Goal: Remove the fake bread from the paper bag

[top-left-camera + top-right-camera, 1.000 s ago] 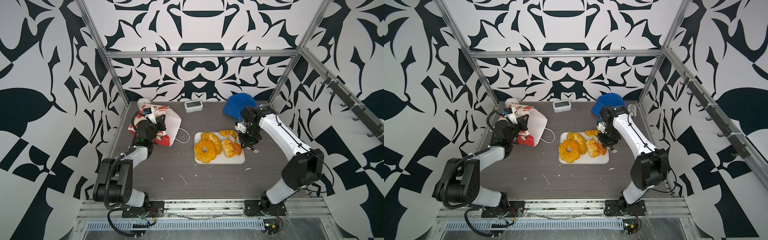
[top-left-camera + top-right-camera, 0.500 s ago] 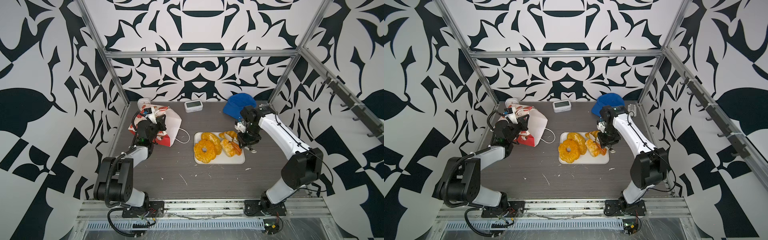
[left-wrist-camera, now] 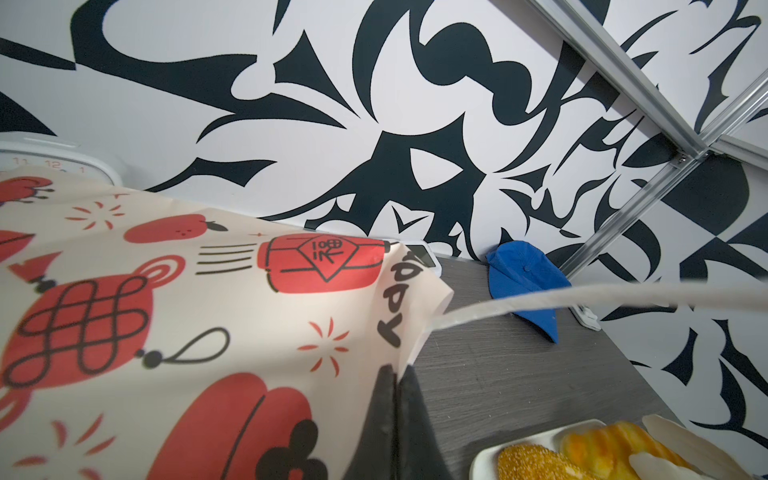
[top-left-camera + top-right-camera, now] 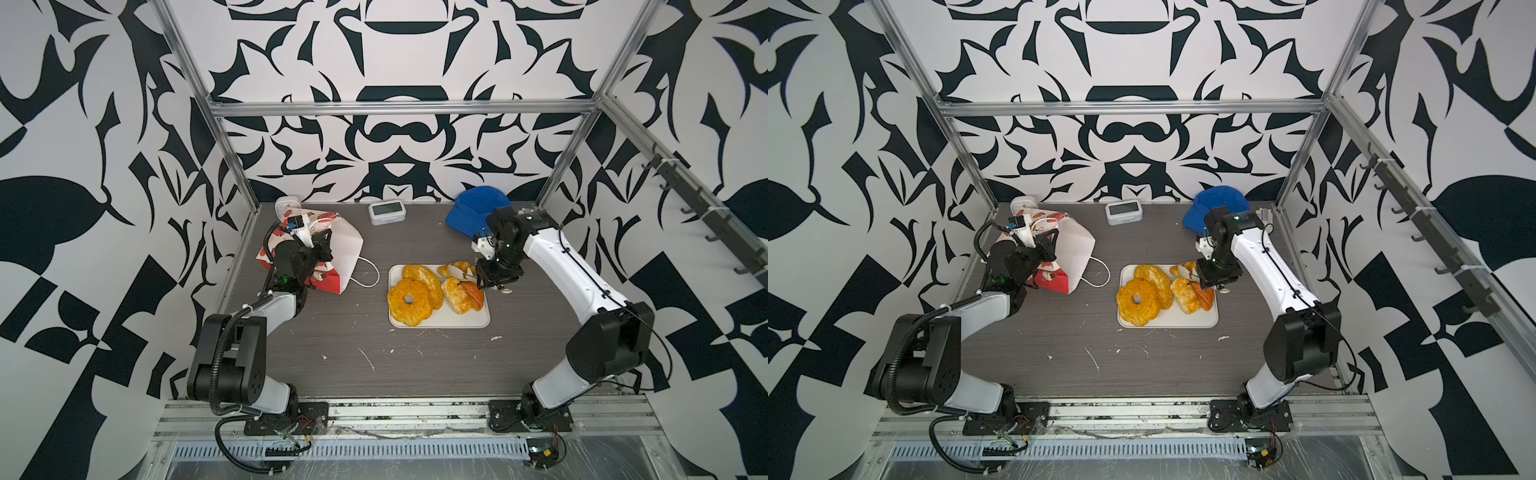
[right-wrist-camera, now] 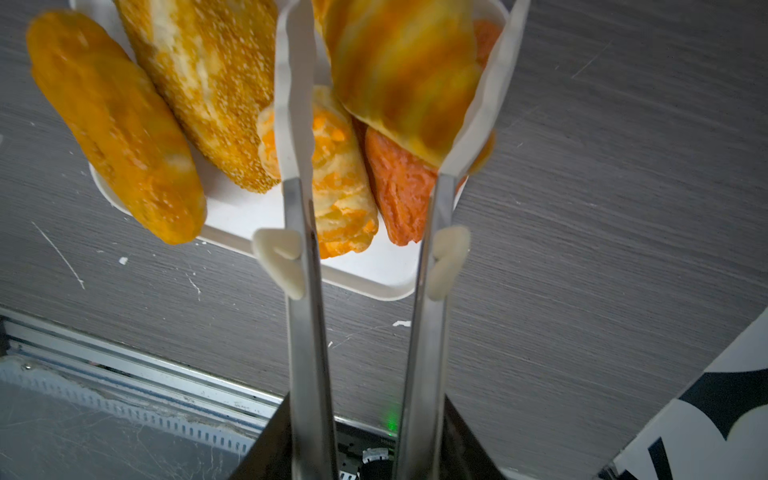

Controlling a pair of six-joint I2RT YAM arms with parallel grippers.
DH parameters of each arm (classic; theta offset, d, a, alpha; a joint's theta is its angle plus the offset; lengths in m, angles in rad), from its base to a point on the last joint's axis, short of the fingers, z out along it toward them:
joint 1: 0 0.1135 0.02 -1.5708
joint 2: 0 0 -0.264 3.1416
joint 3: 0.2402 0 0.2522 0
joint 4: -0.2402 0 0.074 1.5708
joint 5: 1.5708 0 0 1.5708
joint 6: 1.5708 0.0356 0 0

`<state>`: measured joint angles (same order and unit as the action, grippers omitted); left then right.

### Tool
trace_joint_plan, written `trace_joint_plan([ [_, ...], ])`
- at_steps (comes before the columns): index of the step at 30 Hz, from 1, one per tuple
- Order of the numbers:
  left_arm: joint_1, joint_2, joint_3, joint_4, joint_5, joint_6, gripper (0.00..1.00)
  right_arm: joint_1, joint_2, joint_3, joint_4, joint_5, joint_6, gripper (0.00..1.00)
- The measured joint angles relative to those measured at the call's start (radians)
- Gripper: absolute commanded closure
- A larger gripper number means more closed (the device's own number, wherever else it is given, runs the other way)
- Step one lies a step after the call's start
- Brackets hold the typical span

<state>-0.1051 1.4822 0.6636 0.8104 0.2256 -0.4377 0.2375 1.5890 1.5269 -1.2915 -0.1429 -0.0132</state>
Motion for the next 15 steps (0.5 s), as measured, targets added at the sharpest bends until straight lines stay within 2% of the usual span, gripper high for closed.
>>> trace_joint_plan([
  [15, 0.000, 0.000, 0.000, 0.000, 0.001, -0.003, 1.00, -0.047, -0.051, 0.000, 0.077, -0.063, 0.019, 0.58],
])
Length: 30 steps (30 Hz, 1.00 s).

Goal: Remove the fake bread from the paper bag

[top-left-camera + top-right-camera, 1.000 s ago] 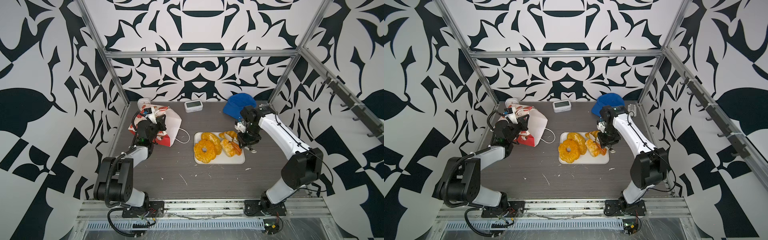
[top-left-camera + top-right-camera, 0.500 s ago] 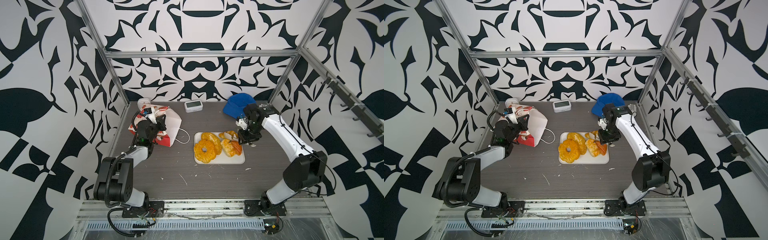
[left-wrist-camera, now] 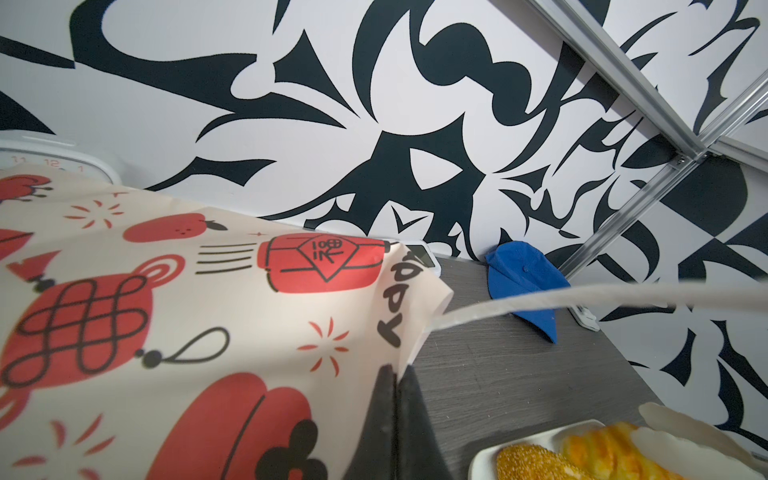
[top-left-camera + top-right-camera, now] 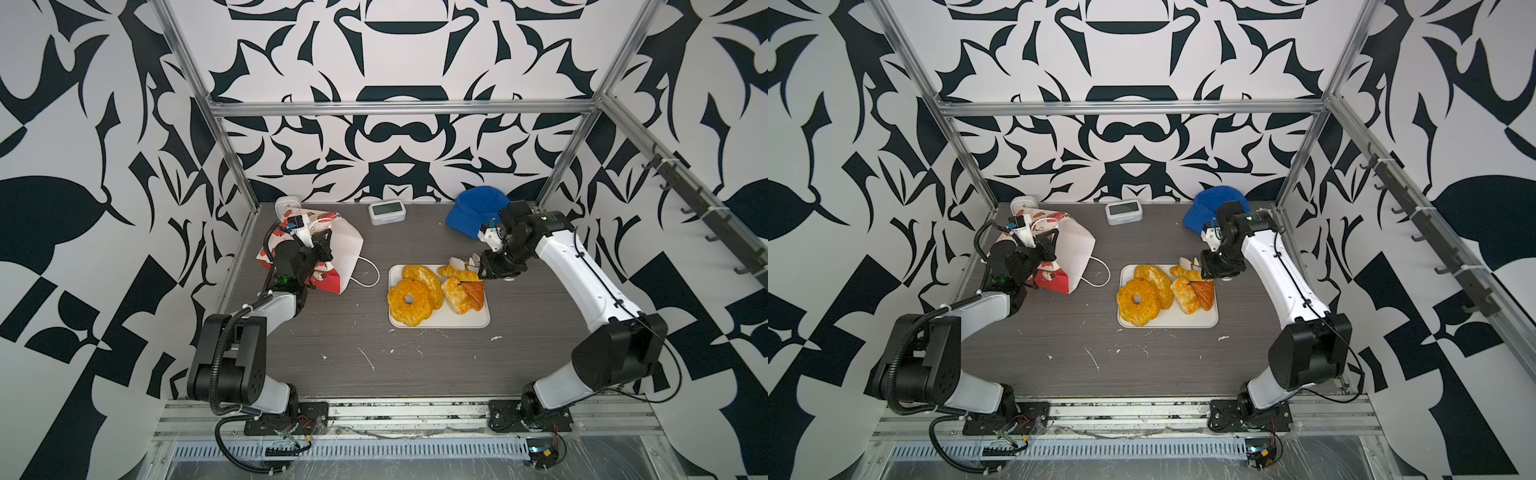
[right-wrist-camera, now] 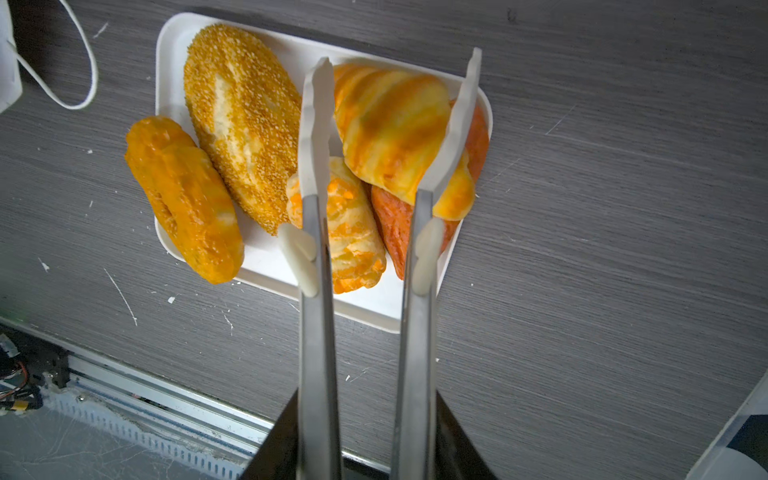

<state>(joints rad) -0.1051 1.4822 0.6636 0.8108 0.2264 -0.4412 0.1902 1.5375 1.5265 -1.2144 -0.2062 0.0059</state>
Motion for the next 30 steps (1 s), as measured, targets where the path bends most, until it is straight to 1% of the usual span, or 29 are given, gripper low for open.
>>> trace_joint_plan([
  [6, 0.000, 0.000, 0.000, 0.000, 0.002, 0.000, 1.00, -0.014, -0.058, 0.000, 0.009, 0.028, 0.018, 0.57],
  [11, 0.000, 0.000, 0.000, 0.000, 0.003, -0.001, 1.00, -0.061, -0.118, -0.059, 0.040, 0.129, 0.045, 0.56],
  [13, 0.000, 0.001, 0.000, 0.000, 0.003, 0.000, 1.00, -0.087, -0.145, -0.106, 0.063, 0.177, 0.063, 0.56],
  [16, 0.000, 0.004, 0.000, 0.001, 0.006, -0.001, 1.00, -0.137, -0.184, -0.196, 0.107, 0.214, 0.094, 0.56],
  [19, 0.000, 0.010, 0.000, 0.005, 0.007, -0.001, 1.00, -0.194, -0.210, -0.309, 0.169, 0.231, 0.125, 0.56],
  [22, 0.000, 0.014, 0.000, 0.009, 0.010, -0.005, 1.00, -0.233, -0.201, -0.414, 0.234, 0.245, 0.155, 0.56],
  [26, 0.000, 0.014, 0.000, 0.011, 0.011, -0.005, 1.00, -0.243, -0.177, -0.526, 0.301, 0.251, 0.198, 0.55],
  [30, 0.000, 0.011, 0.000, 0.008, 0.011, -0.005, 1.00, -0.244, -0.154, -0.588, 0.344, 0.253, 0.236, 0.52],
])
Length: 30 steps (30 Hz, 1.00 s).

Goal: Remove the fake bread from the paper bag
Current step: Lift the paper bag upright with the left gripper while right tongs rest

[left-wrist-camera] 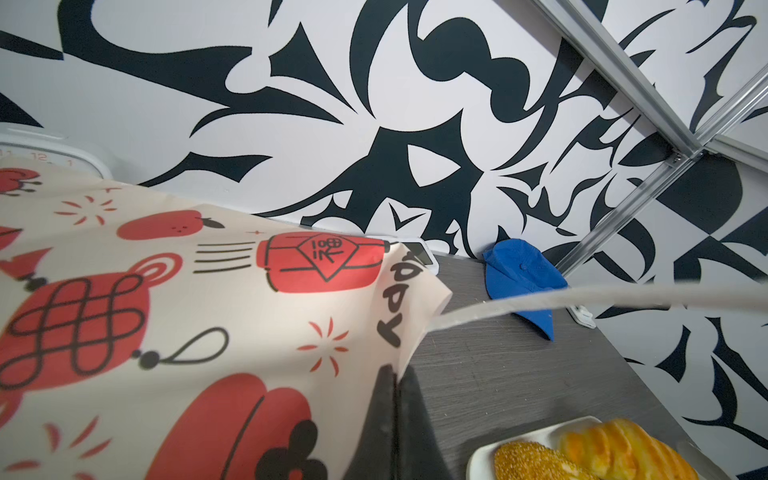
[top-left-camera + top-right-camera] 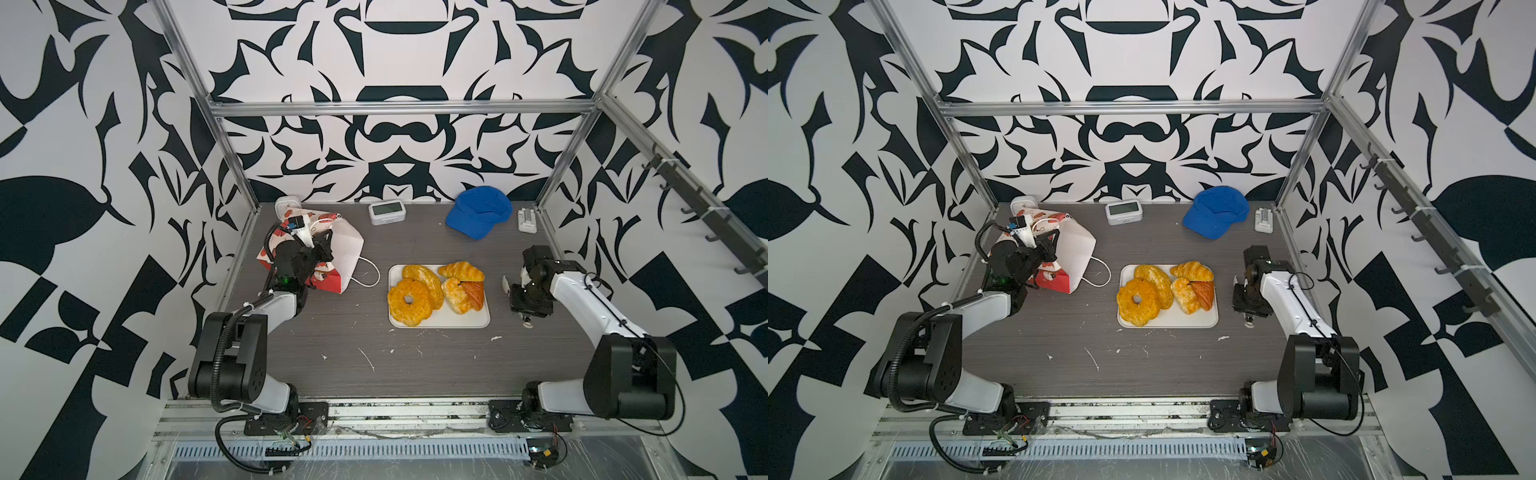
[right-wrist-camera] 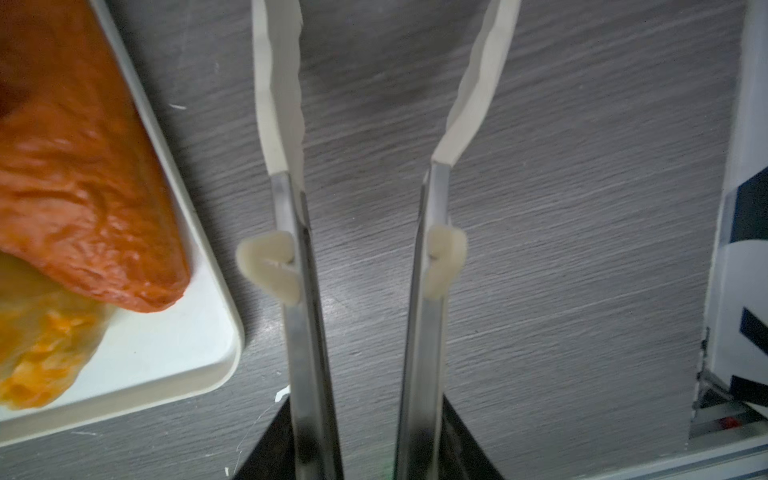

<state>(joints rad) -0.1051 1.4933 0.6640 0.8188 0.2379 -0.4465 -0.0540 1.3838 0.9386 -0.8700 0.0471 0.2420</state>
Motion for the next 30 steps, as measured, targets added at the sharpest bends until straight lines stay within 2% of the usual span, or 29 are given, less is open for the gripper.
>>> trace_joint_plan([
  [7, 0.000, -0.050, 0.037, -0.050, 0.015, -0.007, 1.00, -0.005, 0.087, -0.065, 0.104, 0.005, 0.064, 0.47],
  [15, 0.000, -0.101, 0.145, -0.153, 0.058, -0.050, 1.00, -0.006, 0.103, -0.114, 0.172, 0.026, 0.109, 0.30],
  [24, -0.002, -0.097, 0.292, -0.257, 0.150, -0.214, 1.00, -0.006, -0.001, -0.143, 0.209, 0.051, 0.152, 0.29],
  [30, -0.003, -0.043, 0.417, -0.343, 0.198, -0.344, 1.00, -0.006, -0.050, -0.143, 0.208, 0.061, 0.155, 0.28],
])
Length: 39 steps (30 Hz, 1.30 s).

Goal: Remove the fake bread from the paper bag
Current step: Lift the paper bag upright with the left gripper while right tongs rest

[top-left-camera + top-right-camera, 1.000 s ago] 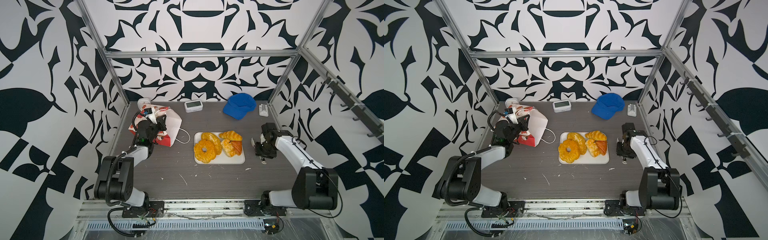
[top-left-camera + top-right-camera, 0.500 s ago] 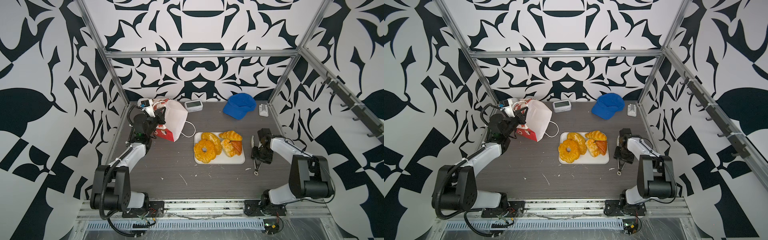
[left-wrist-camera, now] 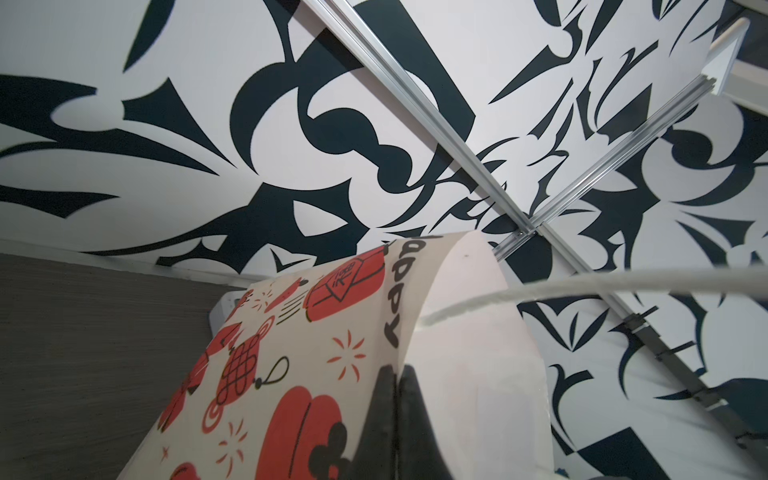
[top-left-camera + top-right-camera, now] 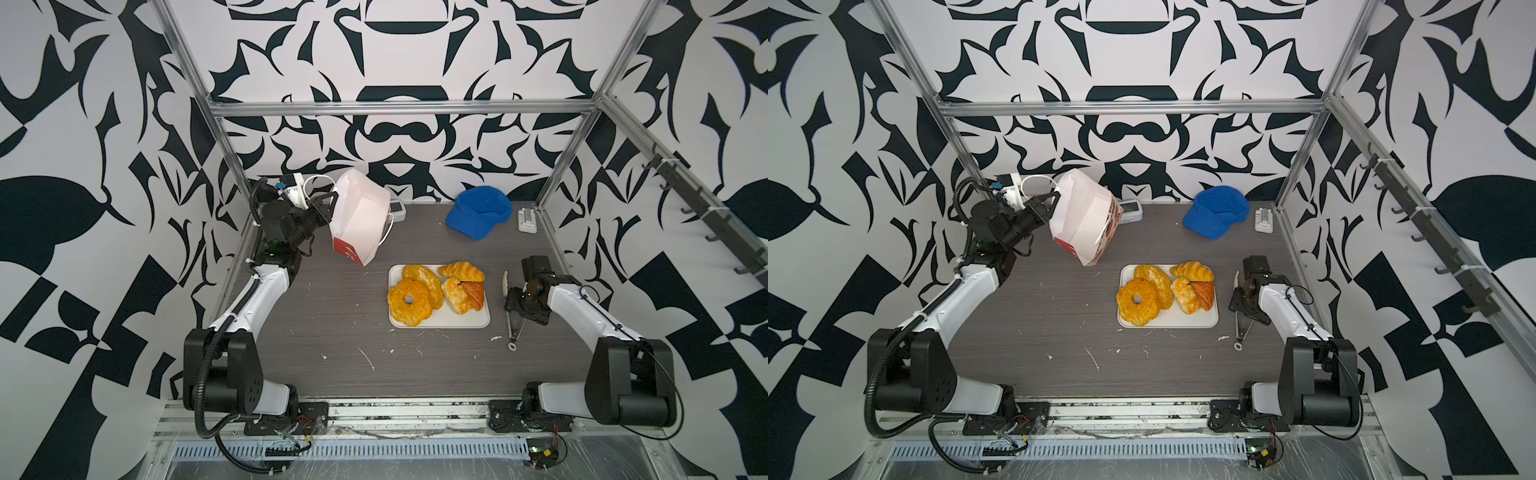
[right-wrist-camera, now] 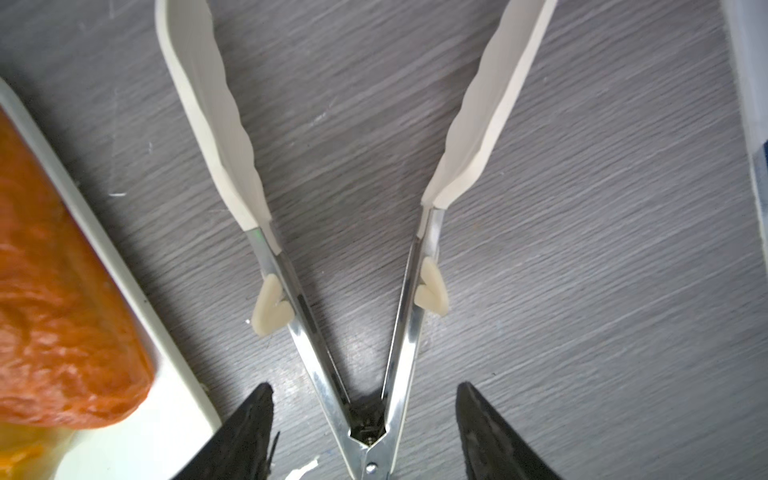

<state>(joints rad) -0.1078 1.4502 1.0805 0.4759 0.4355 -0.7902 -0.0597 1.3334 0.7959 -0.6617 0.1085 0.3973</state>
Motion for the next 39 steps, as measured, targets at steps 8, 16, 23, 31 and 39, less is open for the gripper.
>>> trace_joint_plan([
  [8, 0.000, 0.051, 0.034, -0.143, 0.032, -0.097, 1.00, 0.000, -0.004, 0.003, -0.001, -0.013, -0.001, 0.28],
  [16, 0.001, 0.051, 0.068, -0.257, 0.029, -0.090, 1.00, 0.000, -0.004, 0.020, -0.002, -0.044, -0.003, 0.29],
  [23, 0.003, 0.048, 0.150, -0.389, -0.004, -0.034, 0.95, 0.000, -0.004, 0.022, 0.001, -0.064, -0.005, 0.29],
  [31, 0.003, 0.010, 0.232, -0.528, -0.066, 0.059, 0.76, 0.000, -0.004, 0.021, 0.010, -0.088, -0.008, 0.29],
  [39, 0.011, 0.008, 0.233, -0.579, -0.113, 0.091, 0.60, 0.000, -0.004, 0.021, 0.016, -0.103, -0.014, 0.29],
])
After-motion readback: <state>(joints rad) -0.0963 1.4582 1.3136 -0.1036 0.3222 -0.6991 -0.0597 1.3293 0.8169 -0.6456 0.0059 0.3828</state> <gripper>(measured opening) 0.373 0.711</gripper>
